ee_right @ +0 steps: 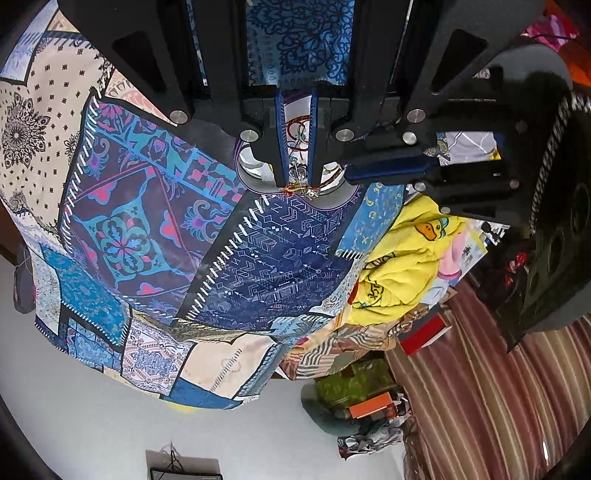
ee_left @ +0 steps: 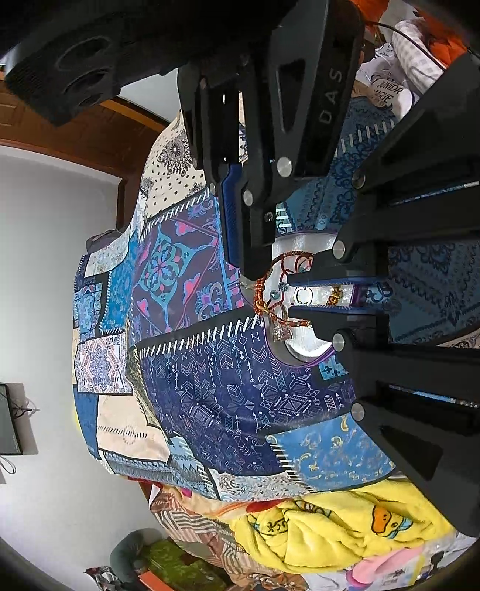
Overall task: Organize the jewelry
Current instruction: 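Lower the silver earring into the heart box and open the right tool, then lower the heart box onto the bedspread and open the left tool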
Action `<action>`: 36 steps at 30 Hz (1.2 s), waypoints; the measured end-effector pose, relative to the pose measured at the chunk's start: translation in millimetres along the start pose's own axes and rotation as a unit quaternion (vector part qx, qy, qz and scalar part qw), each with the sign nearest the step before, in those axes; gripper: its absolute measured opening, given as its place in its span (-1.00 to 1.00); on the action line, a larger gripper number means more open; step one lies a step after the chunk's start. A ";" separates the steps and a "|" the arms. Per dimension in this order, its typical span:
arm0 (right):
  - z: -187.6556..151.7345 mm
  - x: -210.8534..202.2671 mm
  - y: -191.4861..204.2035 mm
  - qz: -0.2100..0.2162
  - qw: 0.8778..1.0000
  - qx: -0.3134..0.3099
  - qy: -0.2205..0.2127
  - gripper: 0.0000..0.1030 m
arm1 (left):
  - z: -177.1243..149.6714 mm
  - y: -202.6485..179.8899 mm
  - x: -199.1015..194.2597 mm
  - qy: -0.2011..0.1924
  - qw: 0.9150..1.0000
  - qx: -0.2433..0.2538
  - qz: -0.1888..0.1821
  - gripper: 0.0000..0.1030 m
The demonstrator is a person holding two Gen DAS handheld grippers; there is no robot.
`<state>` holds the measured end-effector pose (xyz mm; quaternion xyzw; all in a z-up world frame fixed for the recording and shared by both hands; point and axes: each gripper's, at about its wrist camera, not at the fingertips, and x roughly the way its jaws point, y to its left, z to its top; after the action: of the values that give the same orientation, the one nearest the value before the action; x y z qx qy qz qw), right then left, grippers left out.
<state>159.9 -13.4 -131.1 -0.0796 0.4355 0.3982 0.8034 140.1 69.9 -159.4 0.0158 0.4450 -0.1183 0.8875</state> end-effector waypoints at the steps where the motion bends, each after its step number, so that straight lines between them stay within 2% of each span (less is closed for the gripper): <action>1: 0.1 1.7 -0.8 0.001 1.000 0.001 0.002 -0.82 | -0.2 0.4 1.5 0.001 1.000 -0.001 -0.001 -0.85; 14: 2.7 18.6 -0.6 0.022 0.999 0.004 0.024 -0.82 | -2.8 0.6 2.6 -0.007 1.000 -0.003 0.001 -0.85; 22: 4.1 14.1 -2.5 0.012 1.000 -0.005 0.025 -0.78 | -4.7 4.4 0.9 -0.003 1.000 -0.017 0.004 -0.82; 26: 3.2 6.4 -3.3 -0.001 1.000 -0.010 0.015 -0.61 | -5.5 5.1 -5.4 -0.009 1.000 -0.023 0.013 -0.72; 28: 2.9 2.6 -3.8 -0.007 1.000 -0.011 0.008 -0.61 | -5.4 4.2 -9.9 -0.015 0.999 -0.024 0.017 -0.62; 36: 3.5 -27.8 -1.2 -0.026 0.999 -0.009 -0.025 -0.61 | 1.3 0.4 -40.1 -0.049 0.997 -0.030 0.045 -0.62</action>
<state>154.5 -28.4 -108.0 -0.0878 0.4096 0.3832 0.8232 118.2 77.9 -126.9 0.0029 0.4035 -0.0657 0.9126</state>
